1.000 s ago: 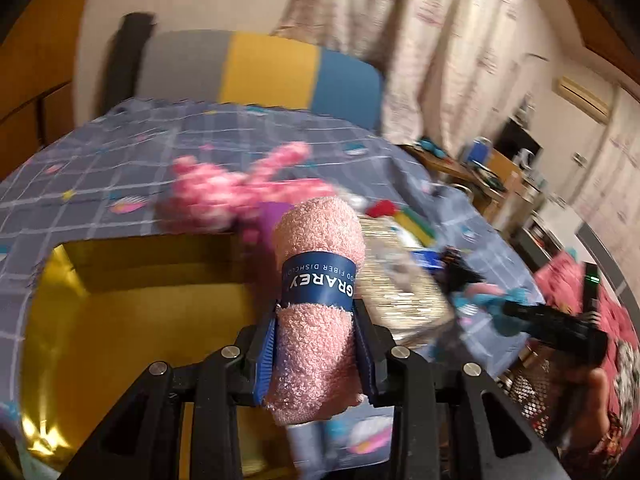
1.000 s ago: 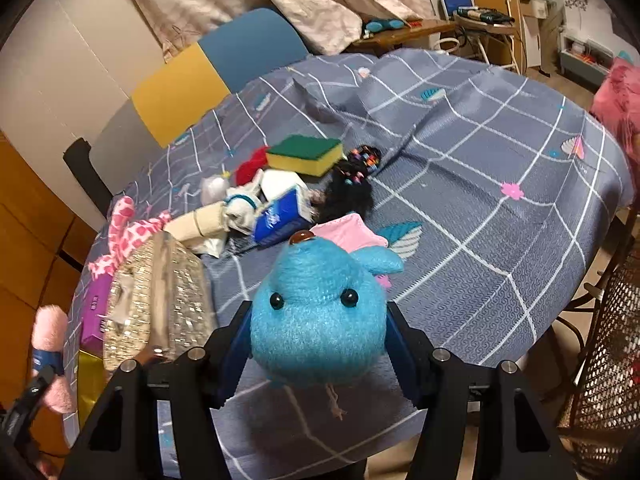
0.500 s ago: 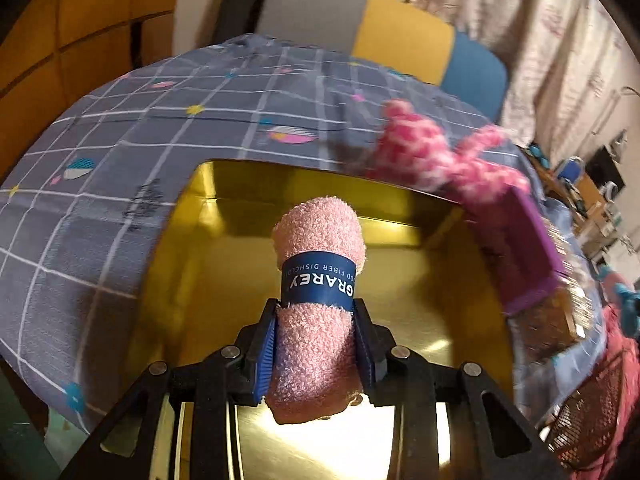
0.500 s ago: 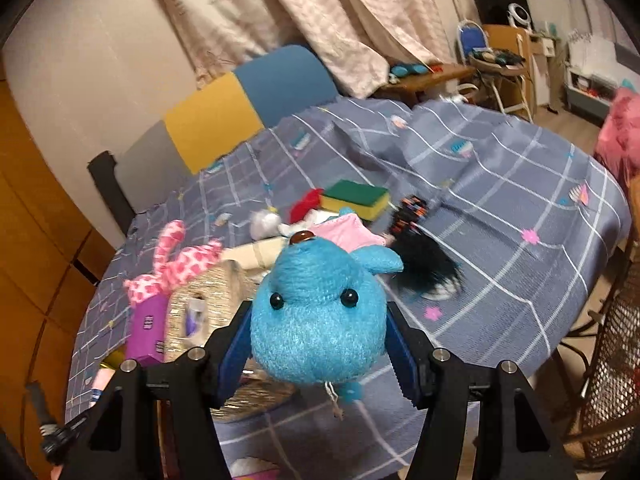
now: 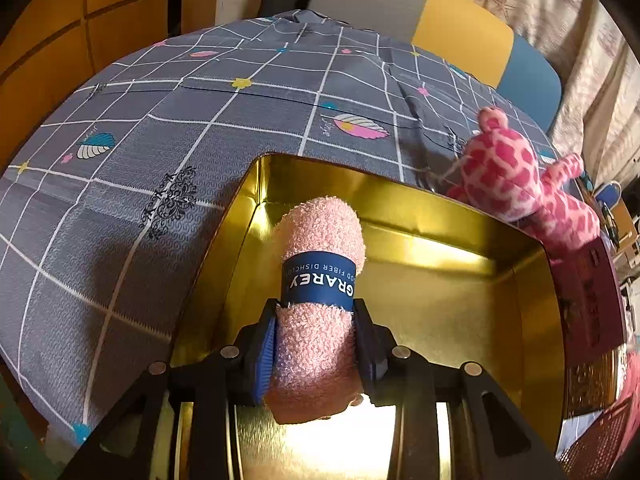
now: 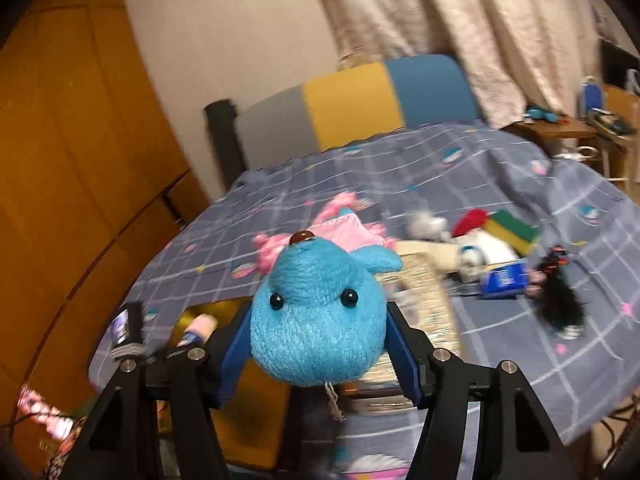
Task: Organize soft objects
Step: 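Place the pink towel in the gold tray with left gripper while right gripper carries the blue plush, then lower the blue plush into the gold tray and open right gripper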
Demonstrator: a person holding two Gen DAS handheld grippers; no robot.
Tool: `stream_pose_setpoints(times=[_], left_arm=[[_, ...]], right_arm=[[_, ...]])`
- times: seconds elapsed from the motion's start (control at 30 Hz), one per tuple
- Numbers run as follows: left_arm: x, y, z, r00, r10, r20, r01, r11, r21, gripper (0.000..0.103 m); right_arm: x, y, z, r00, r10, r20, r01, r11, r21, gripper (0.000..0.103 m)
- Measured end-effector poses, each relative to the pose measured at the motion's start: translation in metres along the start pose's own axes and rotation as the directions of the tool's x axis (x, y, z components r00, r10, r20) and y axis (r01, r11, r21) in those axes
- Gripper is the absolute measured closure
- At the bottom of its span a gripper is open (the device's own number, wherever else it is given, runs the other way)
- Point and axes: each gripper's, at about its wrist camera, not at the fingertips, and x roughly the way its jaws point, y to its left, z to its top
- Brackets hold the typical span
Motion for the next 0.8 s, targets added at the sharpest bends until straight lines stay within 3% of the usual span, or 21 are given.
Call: stream_pose_setpoints(times=[0.17,0.37,0.57,0.8], left_arm=[[0.002,0.003,0.004,0.999,0.038,-0.012,-0.038,0.999,-0.019,0.057],[-0.025,0.014,0.004,0.998,-0.067,0.022,0.068,0.996,-0.051,0.055],[-0.065,0.027,-0.019,0.989,-0.089,0.116,0.100,0.991,-0.092,0.054],[-0.083,0.036,-0.052,0.988,-0.110,0.110,0.122,0.987,-0.108,0.055]], right_arm=[[0.024,0.039,-0.011,0.995,0.071,-0.065,-0.075,0.995,-0.058,0.039],[0.059,0.076,-0.033,0.979,0.114,-0.169,-0.137,0.982,-0.128,0.039],[0.097,0.108,-0.054,0.956,0.134,-0.260,-0.183,0.967,-0.174,0.039],[0.149,0.132,-0.074,0.927,0.129,-0.352,-0.204,0.961,-0.185,0.038]])
